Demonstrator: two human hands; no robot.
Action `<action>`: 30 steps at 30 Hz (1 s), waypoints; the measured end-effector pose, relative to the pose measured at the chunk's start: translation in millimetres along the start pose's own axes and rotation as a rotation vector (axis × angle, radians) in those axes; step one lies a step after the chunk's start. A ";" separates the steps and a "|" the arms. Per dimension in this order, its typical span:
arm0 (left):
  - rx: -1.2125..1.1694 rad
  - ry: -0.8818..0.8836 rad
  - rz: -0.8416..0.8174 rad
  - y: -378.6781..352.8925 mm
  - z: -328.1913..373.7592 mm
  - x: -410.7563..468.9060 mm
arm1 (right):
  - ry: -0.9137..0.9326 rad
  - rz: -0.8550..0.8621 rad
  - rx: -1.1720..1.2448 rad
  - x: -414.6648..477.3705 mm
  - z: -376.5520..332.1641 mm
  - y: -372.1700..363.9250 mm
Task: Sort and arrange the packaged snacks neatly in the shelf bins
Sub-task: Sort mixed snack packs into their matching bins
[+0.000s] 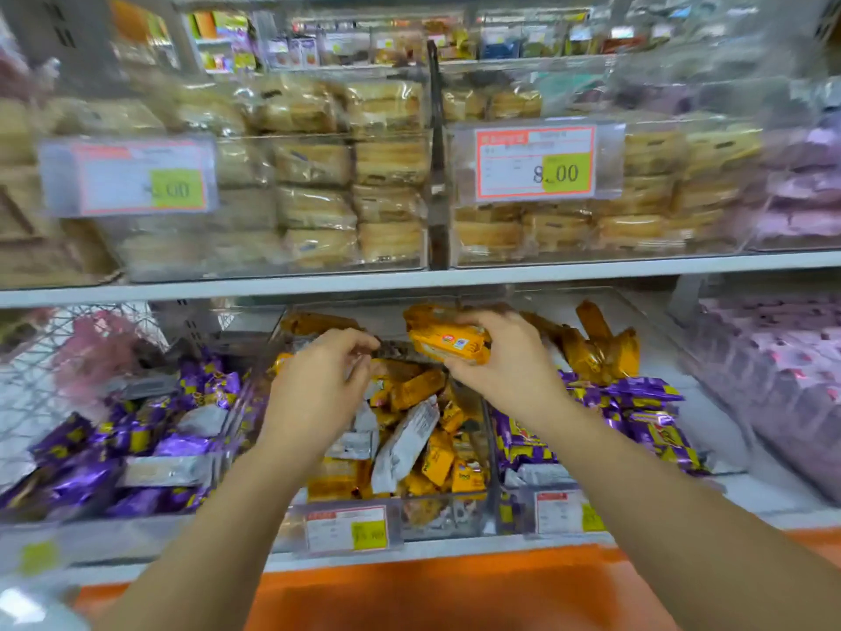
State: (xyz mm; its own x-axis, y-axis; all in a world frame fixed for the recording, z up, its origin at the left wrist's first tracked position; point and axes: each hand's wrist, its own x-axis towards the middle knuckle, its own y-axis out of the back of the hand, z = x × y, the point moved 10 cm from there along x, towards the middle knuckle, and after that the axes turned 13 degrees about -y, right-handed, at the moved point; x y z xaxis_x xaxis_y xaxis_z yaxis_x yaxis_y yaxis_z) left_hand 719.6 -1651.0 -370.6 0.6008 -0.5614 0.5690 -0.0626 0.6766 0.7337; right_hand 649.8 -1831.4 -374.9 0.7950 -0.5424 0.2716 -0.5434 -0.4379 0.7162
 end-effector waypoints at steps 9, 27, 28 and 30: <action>0.042 0.098 0.143 59.8 -66.7 -43.2 | 0.215 -0.178 -0.226 -10.7 -69.5 -70.1; -0.168 0.161 0.088 54.6 -124.1 -68.7 | 0.319 -0.546 -0.647 -29.4 -101.9 -150.6; -0.149 0.142 0.076 54.5 -123.8 -68.5 | 0.298 -0.515 -0.649 -26.9 -94.1 -144.9; -0.133 0.103 0.036 51.7 -121.7 -68.5 | 0.248 -0.460 -0.609 -23.4 -80.6 -135.3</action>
State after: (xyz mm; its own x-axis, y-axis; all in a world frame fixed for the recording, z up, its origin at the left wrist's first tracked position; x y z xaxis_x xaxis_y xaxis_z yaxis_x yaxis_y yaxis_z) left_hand 772.2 -1519.6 -416.8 0.6789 -0.4884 0.5482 0.0165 0.7567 0.6536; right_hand 726.5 -1701.7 -426.4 0.9791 -0.1963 -0.0529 0.0394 -0.0720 0.9966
